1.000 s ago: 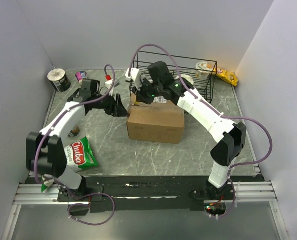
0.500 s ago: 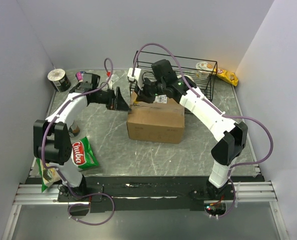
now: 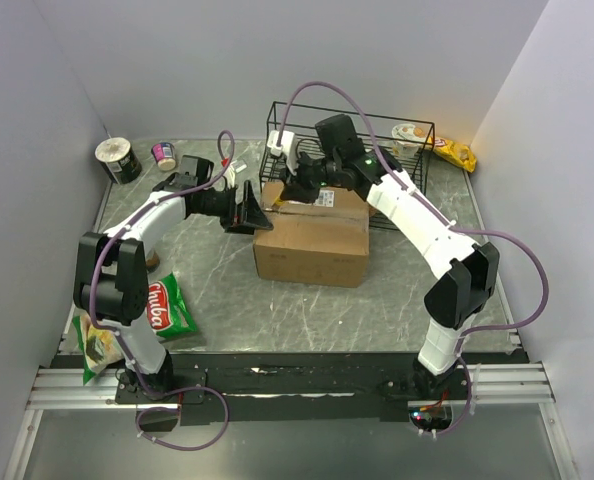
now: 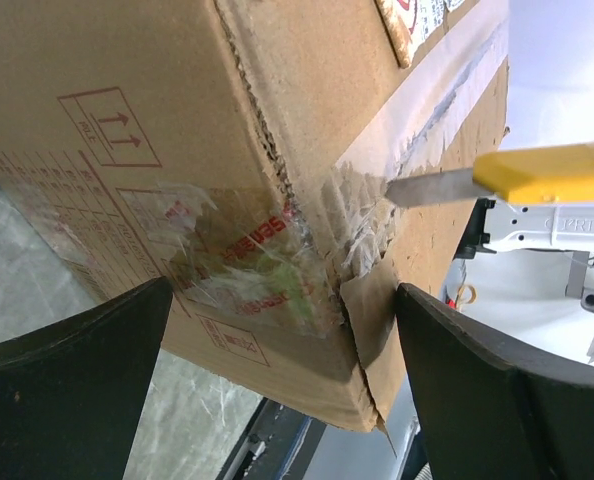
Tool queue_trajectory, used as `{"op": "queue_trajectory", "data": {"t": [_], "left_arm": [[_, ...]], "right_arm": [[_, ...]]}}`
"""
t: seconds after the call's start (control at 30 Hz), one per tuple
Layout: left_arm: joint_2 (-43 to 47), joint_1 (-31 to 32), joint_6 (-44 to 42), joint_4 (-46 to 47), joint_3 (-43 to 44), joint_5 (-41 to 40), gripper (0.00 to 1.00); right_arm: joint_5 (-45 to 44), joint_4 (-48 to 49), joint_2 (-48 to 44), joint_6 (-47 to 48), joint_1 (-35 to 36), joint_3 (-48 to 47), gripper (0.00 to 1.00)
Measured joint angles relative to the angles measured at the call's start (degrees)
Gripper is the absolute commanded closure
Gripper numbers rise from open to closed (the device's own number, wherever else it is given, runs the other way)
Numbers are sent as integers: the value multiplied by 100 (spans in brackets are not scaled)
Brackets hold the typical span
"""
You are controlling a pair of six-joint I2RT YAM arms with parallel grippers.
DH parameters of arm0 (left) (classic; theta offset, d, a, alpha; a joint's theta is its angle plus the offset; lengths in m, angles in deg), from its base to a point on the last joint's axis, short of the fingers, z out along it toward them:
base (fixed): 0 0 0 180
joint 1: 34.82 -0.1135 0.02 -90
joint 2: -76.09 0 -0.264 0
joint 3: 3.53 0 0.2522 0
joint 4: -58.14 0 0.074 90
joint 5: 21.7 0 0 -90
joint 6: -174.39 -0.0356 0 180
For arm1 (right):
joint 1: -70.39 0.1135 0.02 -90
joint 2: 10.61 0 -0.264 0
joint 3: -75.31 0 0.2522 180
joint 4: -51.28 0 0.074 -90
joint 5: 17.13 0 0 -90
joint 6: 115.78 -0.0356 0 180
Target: Unpack the express box
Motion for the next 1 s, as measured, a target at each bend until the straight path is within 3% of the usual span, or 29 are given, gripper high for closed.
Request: {"op": "queue_trajectory", "data": {"t": [1.0], "left_arm": [[-33, 13, 203, 61, -17, -24, 3]], "right_arm": [[24, -455, -557, 234, -514, 568, 100]]}}
